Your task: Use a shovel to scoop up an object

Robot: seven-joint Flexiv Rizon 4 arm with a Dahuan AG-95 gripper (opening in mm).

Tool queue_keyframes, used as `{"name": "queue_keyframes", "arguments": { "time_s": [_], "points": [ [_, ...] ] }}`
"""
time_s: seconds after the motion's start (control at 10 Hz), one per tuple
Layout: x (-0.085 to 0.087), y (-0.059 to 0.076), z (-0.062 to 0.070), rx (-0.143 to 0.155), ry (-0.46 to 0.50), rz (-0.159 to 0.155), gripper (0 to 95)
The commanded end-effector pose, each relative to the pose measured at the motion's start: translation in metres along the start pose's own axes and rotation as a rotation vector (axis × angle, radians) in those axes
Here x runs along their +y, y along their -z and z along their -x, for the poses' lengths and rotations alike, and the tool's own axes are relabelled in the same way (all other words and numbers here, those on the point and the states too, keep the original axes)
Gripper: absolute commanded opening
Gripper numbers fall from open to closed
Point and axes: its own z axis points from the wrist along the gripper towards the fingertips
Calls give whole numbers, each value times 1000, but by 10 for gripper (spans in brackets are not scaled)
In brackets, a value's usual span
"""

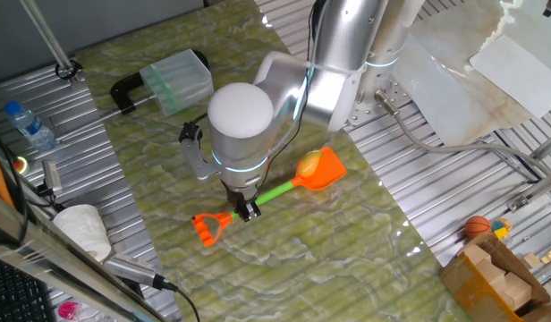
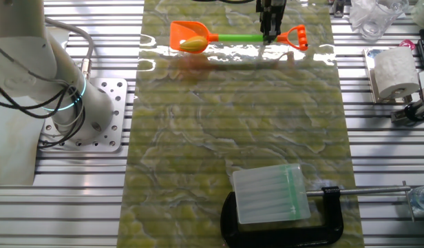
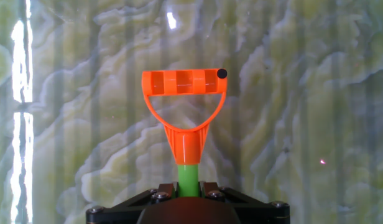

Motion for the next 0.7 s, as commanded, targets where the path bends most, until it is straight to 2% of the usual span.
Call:
{"name": "queue_keyframes", "arguments": {
  "time_s": [0.1,0.7],
  "points": [
    [5,-6,2,-1,-5,-2,0],
    [13,-16,4,-45,0,-3,0]
  ]
}}
